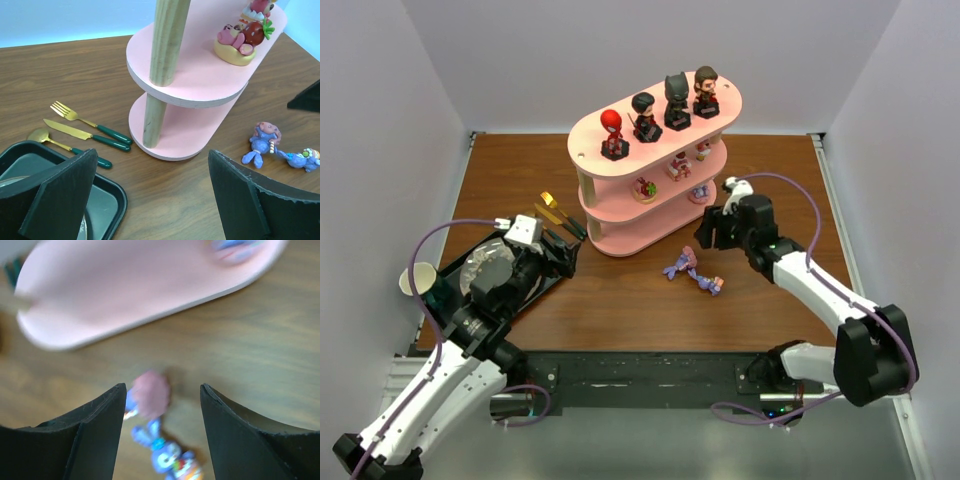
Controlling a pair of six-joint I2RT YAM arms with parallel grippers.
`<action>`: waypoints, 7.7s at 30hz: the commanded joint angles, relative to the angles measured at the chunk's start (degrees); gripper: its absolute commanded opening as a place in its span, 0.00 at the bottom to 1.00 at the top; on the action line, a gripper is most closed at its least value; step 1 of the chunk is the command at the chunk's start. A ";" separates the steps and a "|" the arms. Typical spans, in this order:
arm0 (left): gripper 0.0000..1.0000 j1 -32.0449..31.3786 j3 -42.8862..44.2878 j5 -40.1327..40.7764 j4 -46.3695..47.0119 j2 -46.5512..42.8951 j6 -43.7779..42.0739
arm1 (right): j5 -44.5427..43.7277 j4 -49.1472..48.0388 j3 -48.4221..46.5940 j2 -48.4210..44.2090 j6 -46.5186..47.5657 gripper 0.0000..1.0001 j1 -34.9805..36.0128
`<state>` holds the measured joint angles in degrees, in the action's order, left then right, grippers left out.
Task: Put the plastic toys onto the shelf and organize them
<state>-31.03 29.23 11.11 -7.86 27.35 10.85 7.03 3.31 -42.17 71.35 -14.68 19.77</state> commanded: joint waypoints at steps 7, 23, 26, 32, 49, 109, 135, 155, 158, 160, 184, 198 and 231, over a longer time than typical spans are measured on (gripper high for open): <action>0.97 0.62 0.65 -2.50 0.56 -1.34 -0.92 | 6.40 -6.91 6.13 3.96 -2.20 0.61 3.17; 0.97 0.62 0.39 -7.77 1.18 2.43 -2.32 | 8.35 -18.08 9.83 9.07 -6.15 0.24 3.17; 0.97 0.62 1.00 -10.76 1.00 4.54 -3.03 | 8.97 -16.77 9.92 7.67 -5.54 0.08 3.08; 0.97 0.62 0.65 -20.68 2.67 7.44 -4.00 | 16.16 -16.84 10.27 3.18 -7.29 0.00 3.17; 0.97 0.53 -0.67 -45.64 12.95 15.00 4.61 | 49.74 -30.73 5.44 4.76 -14.85 0.00 18.37; 0.00 -7.46 -20.00 -15.16 41.78 15.27 73.52 | -15.81 -35.21 17.21 -13.71 -0.44 0.73 44.38; 0.00 -11.51 -20.97 -8.57 42.66 16.24 76.69 | -28.21 -45.59 11.94 -5.26 2.02 0.69 49.40; 0.36 -11.51 -22.73 -8.30 42.49 14.49 74.50 | -33.57 -42.70 11.94 -1.12 2.28 0.00 48.35; 0.56 -11.51 -22.55 -7.08 38.98 13.08 70.82 | -32.08 -41.02 12.81 -1.83 2.11 0.00 45.99; 0.69 -11.51 -22.29 -6.37 35.12 12.03 68.96 | -30.76 -40.41 13.52 -2.79 1.67 0.00 44.05; 0.94 -7.38 4.44 18.76 -3.67 -2.90 1.73 | 0.00 -77.13 16.17 21.36 -8.18 0.00 7.30; 0.94 -4.40 0.30 16.13 0.56 -1.87 0.93 | -0.79 -76.52 8.60 28.66 -5.01 0.00 4.84; 0.94 -0.62 -0.76 13.67 1.62 -2.39 1.01 | 0.97 -74.15 1.04 39.48 -5.01 0.13 2.73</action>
<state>-32.25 29.10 25.45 -9.04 24.80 12.91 7.18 -67.31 -39.27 110.72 -20.34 23.11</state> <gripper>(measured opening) 0.937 0.383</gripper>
